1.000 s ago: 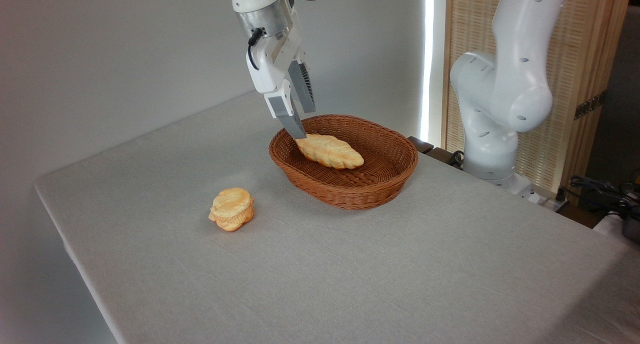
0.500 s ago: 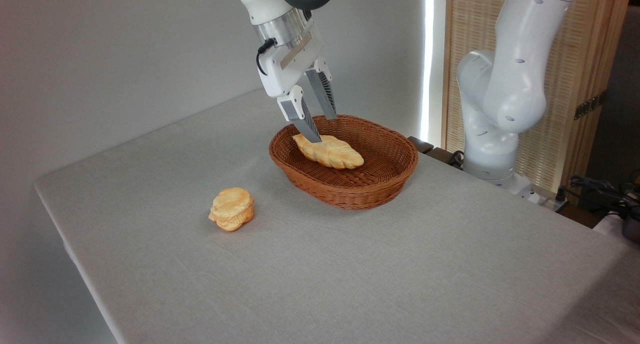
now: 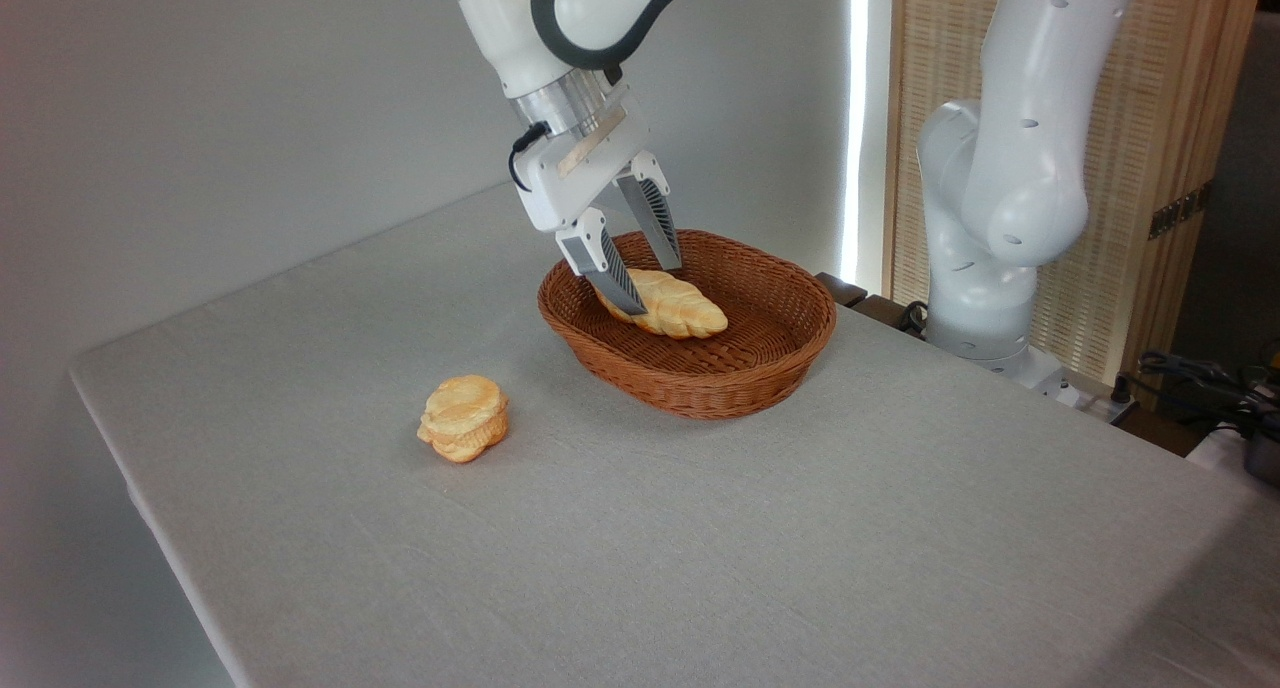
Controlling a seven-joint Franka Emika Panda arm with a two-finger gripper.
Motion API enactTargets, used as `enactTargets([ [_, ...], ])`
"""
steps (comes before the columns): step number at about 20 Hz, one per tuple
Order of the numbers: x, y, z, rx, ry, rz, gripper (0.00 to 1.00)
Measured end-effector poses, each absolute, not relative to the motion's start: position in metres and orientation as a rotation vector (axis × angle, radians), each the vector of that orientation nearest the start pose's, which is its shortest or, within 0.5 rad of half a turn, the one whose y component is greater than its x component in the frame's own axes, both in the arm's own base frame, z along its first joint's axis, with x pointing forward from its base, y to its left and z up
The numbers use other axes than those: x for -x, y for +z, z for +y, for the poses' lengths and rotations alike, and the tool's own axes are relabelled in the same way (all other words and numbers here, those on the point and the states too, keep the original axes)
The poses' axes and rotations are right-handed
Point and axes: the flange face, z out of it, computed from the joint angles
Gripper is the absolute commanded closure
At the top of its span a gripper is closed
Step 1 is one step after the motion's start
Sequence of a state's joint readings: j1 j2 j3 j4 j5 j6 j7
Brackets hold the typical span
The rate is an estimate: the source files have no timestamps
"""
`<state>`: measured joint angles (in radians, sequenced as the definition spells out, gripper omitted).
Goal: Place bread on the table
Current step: 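Lower the open gripper around the long bread roll and close it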
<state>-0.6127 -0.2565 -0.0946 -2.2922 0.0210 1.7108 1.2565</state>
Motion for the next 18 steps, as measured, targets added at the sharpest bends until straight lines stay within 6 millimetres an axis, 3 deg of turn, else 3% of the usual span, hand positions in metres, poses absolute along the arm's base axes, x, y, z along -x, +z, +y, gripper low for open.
enactTargets([
  [5,-0.3290,0.4242,-0.2804,1.746,0.528,2.618,0.02],
  [7,-0.3298,0.4227,-0.2812,1.746,0.525,2.618,0.27],
  [10,-0.3305,0.4209,-0.2815,1.743,0.529,2.618,0.48],
  [18,-0.3311,0.4203,-0.2812,1.726,0.535,2.611,0.50],
])
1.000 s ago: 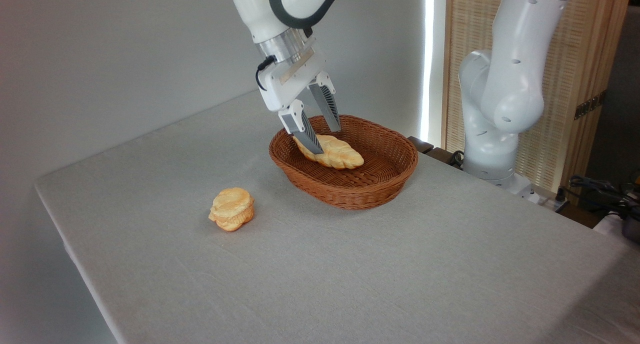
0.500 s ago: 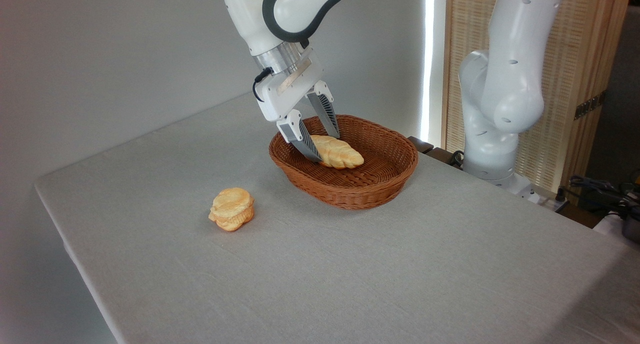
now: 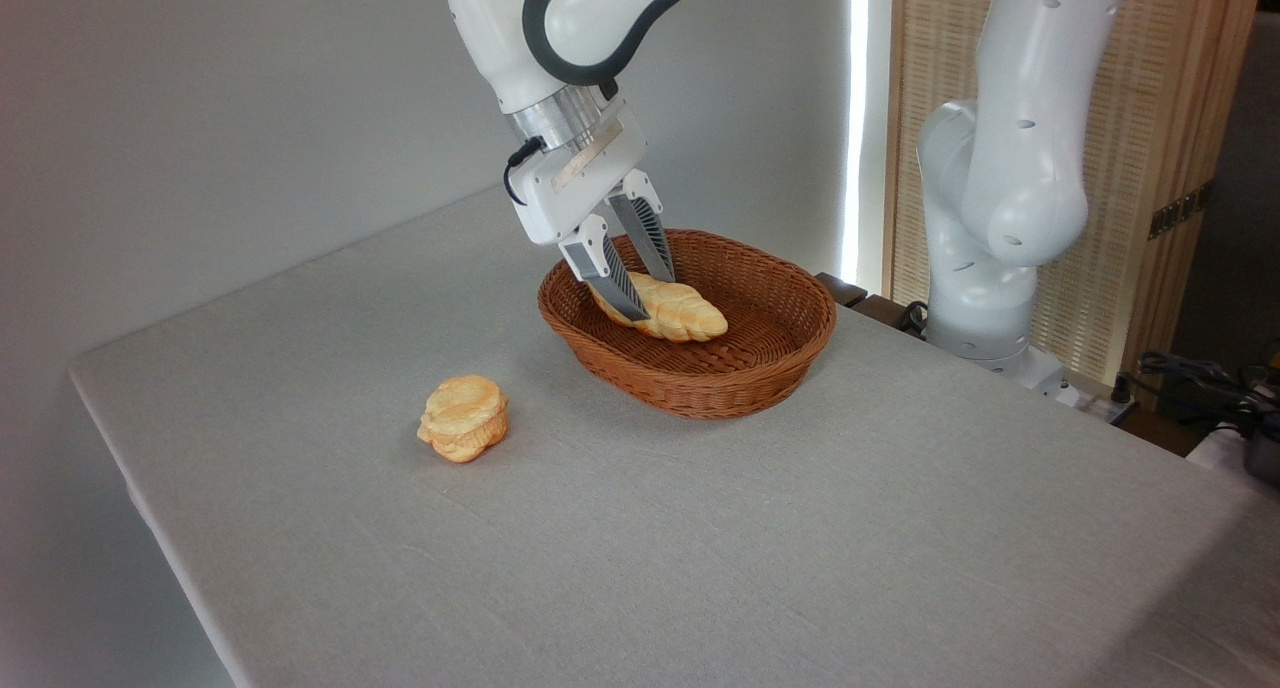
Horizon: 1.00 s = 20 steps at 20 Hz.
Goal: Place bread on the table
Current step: 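Lower the open gripper around the long bread roll and close it, then lift the gripped bread roll up out of the basket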
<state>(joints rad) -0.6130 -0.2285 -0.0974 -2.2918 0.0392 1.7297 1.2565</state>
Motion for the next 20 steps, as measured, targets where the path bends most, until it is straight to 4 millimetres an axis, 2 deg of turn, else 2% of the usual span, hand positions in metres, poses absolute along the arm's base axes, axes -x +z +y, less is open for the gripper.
enactTargets([
  [5,-0.331,0.422,-0.281,1.726,0.532,2.610,0.50],
  [9,-0.332,0.434,-0.282,1.728,0.551,2.608,0.50],
  [15,-0.335,0.477,-0.279,1.749,0.551,2.594,0.50],
  [17,-0.345,0.497,-0.272,1.785,0.499,2.576,0.50],
  [20,-0.368,0.517,-0.251,1.878,0.426,2.521,0.50],
])
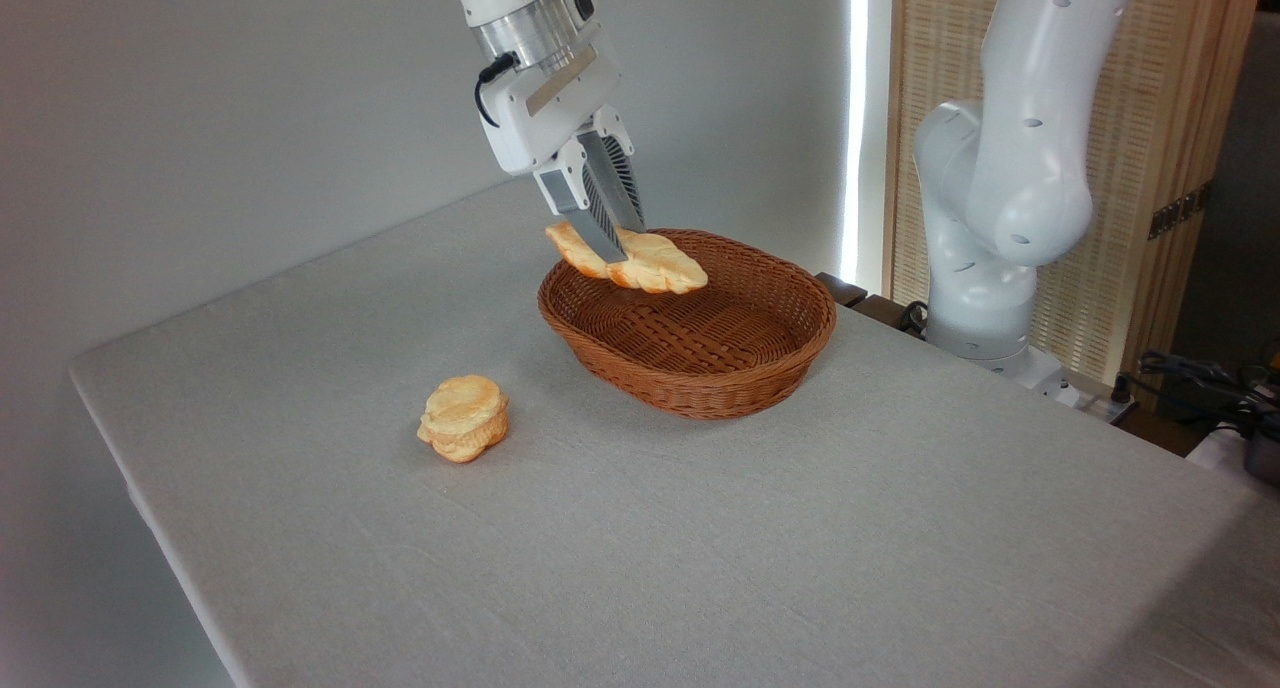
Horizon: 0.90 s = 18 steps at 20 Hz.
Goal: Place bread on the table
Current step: 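Lift the gripped bread roll up out of the basket, then carry the bread roll over the basket rim and lower it onto the table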
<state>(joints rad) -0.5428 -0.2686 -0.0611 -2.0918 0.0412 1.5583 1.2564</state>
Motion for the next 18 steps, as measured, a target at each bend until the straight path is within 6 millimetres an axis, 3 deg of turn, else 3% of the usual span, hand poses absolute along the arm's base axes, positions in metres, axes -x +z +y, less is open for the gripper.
enactTargets([
  [4,-0.407,0.527,-0.214,2.016,0.281,2.410,0.49],
  [9,-0.460,0.514,-0.154,2.191,0.149,2.246,0.48],
  [13,-0.497,0.499,-0.113,2.280,0.016,2.128,0.40],
  [17,-0.518,0.470,-0.109,2.322,-0.020,2.092,0.04],
  [18,-0.521,0.462,-0.110,2.346,-0.012,2.077,0.00],
])
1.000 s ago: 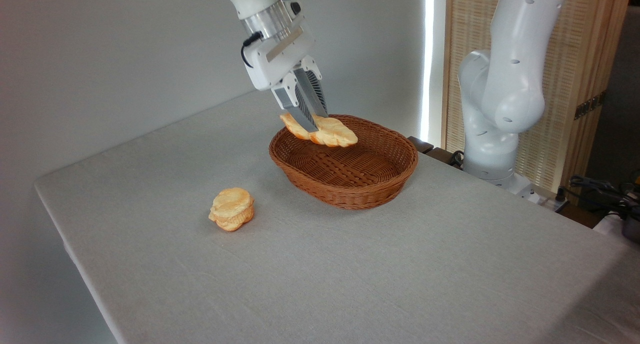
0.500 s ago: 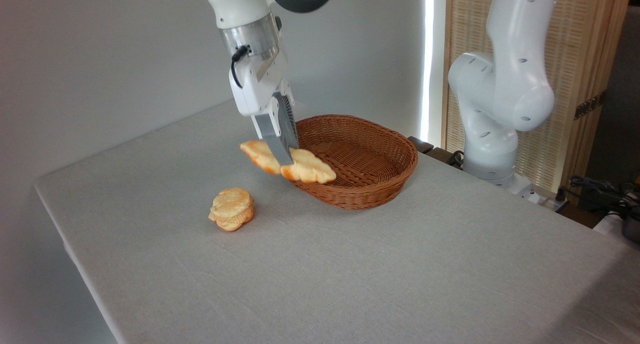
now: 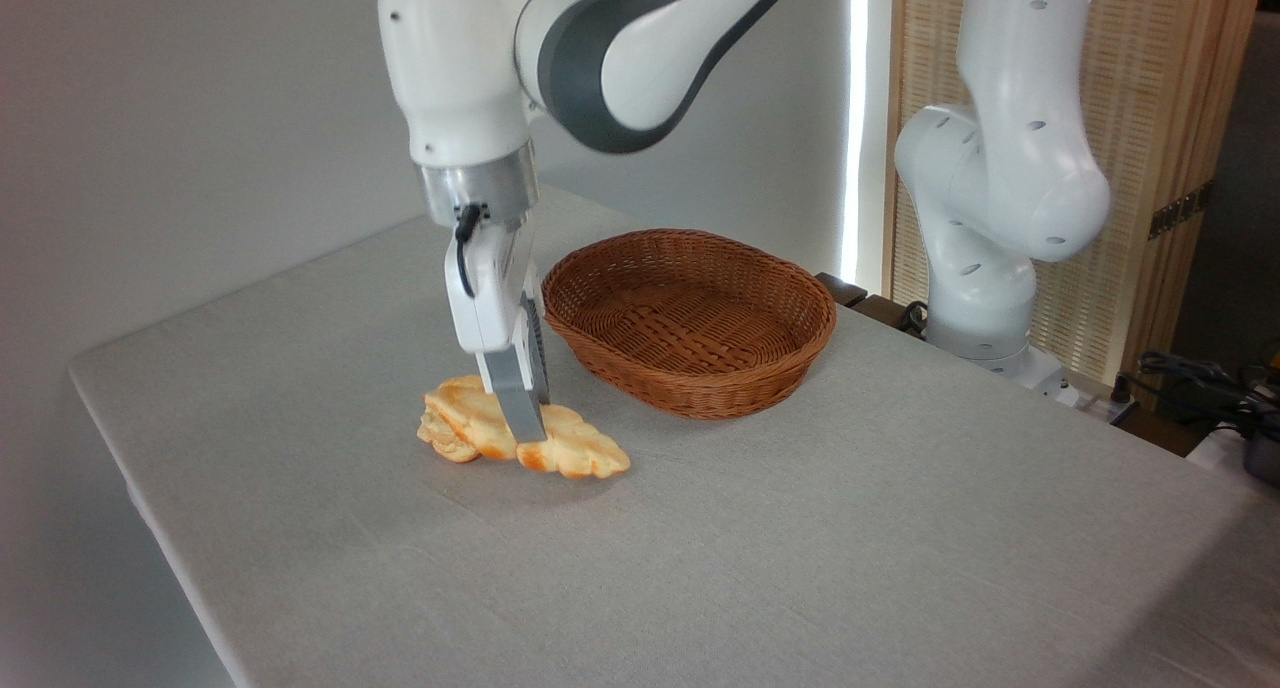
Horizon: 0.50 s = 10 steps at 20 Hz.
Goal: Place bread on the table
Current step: 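Carry the bread roll over the basket rim and lower it onto the table, then open the gripper to release the bread roll and raise it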
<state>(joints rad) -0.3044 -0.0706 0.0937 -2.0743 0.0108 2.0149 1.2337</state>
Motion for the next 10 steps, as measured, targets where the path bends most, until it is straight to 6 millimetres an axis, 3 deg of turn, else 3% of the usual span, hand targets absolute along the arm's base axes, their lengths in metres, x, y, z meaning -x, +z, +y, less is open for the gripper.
enactTargets([
  [3,-0.5248,0.4482,-0.1122,2.401,0.008,2.039,0.00],
  [10,-0.5258,0.4475,-0.1126,2.406,0.008,2.035,0.00],
])
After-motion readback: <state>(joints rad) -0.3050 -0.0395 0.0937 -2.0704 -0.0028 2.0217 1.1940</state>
